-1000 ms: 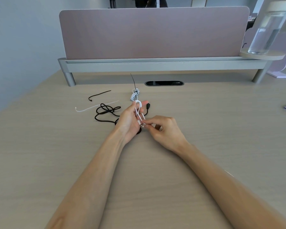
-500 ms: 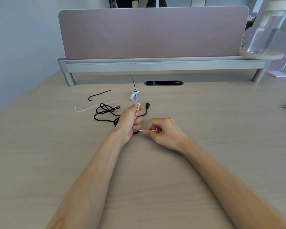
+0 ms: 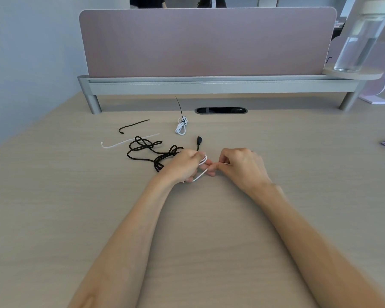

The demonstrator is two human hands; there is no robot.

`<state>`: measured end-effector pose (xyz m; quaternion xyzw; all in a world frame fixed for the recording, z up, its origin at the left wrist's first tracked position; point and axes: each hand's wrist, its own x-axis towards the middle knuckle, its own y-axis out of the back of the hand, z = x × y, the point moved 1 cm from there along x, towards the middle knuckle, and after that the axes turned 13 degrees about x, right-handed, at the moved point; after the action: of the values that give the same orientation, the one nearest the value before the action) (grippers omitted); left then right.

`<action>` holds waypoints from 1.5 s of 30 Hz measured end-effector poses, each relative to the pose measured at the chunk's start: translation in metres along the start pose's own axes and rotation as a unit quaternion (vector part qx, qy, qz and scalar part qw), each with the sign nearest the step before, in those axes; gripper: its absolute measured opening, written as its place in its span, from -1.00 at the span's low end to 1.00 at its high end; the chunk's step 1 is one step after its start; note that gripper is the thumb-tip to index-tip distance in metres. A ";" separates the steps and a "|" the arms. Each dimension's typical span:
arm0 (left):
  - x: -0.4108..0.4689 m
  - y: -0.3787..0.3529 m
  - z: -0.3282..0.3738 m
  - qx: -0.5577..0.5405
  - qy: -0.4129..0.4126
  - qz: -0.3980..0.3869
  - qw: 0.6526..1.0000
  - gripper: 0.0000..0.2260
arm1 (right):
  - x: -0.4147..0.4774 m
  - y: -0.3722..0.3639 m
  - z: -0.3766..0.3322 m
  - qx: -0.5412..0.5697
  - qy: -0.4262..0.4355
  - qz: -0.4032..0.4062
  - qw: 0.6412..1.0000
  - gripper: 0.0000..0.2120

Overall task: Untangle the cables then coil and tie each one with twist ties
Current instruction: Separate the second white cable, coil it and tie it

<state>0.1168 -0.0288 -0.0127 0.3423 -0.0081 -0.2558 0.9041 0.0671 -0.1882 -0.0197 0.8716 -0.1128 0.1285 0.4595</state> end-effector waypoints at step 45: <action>0.022 -0.006 -0.012 -0.179 0.061 0.214 0.958 -0.71 | -0.004 -0.009 -0.025 0.429 -0.044 0.187 0.882 -0.86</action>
<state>0.1355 -0.0356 -0.0289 0.1805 0.0194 -0.0322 0.9829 0.0632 -0.1620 -0.0139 0.9508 -0.2278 0.2098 0.0022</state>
